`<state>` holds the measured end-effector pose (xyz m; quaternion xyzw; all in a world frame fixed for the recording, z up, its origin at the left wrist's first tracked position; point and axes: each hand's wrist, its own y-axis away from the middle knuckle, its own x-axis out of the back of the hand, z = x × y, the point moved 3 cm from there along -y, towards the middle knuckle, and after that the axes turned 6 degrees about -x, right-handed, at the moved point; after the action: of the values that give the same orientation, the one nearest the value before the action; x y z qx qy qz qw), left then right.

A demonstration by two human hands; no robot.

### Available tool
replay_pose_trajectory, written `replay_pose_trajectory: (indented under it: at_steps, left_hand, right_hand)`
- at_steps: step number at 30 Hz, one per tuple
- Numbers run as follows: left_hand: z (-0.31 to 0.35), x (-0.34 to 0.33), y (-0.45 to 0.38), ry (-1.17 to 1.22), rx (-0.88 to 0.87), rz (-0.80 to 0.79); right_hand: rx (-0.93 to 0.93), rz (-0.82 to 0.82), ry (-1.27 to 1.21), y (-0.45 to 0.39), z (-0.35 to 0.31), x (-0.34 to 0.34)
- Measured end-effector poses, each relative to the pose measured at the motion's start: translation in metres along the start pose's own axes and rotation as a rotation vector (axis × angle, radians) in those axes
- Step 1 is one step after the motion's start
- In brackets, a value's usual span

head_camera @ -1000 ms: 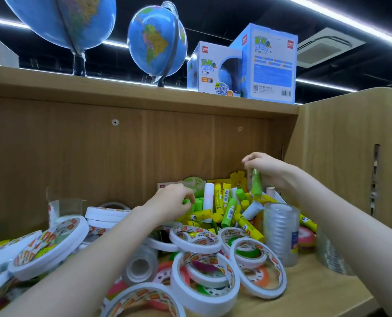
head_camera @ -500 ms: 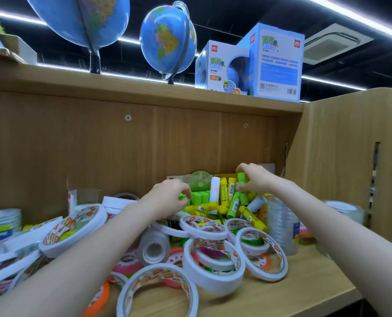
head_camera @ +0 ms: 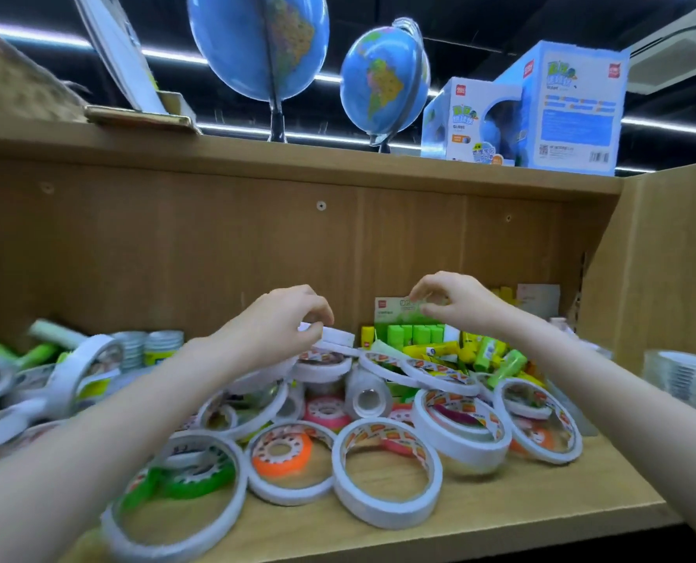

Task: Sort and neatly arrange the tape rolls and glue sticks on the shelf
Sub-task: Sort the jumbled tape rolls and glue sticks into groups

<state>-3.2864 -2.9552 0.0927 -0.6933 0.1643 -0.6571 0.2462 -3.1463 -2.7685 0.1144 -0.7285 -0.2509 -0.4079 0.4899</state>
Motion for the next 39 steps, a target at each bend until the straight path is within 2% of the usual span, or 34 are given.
replay_pose_trajectory:
  at_steps: [7,10,13,18,24,26,28,32,34,37,39]
  left_hand:
    - [-0.046,0.030,0.079,-0.079,0.168,-0.030]
    - [-0.059,0.041,0.107,-0.098,0.209,-0.040]
    - [-0.071,0.057,0.128,-0.126,0.219,0.020]
    - [-0.107,0.084,0.164,-0.170,0.337,0.028]
    - [-0.143,0.102,0.206,-0.561,0.336,-0.075]
    - [-0.157,0.110,0.218,-0.622,0.328,-0.074]
    - [-0.168,0.117,0.226,-0.723,0.324,-0.107]
    - [-0.184,0.119,0.232,-0.748,0.372,-0.141]
    - [-0.186,0.121,0.233,-0.703,0.406,-0.133]
    - [-0.184,0.120,0.232,-0.570,0.479,-0.119]
    - [-0.186,0.117,0.234,-0.569,0.486,-0.108]
  right_hand:
    - [0.142,-0.209,-0.160,-0.015,-0.088,-0.036]
    - [0.166,-0.220,-0.214,-0.019,-0.114,-0.052]
    - [0.211,-0.202,-0.194,-0.025,-0.141,-0.066]
    - [0.295,-0.231,-0.229,-0.051,-0.204,-0.082]
    - [0.466,-0.388,-0.227,-0.088,-0.304,-0.128]
    - [0.539,-0.447,-0.161,-0.094,-0.338,-0.147]
    - [0.583,-0.511,0.012,-0.103,-0.362,-0.170]
    - [0.530,-0.731,0.353,-0.122,-0.375,-0.209]
    - [0.608,-0.686,0.476,-0.123,-0.383,-0.211]
    - [0.735,-0.528,0.663,-0.117,-0.398,-0.210]
    - [0.746,-0.467,0.674,-0.117,-0.404,-0.214]
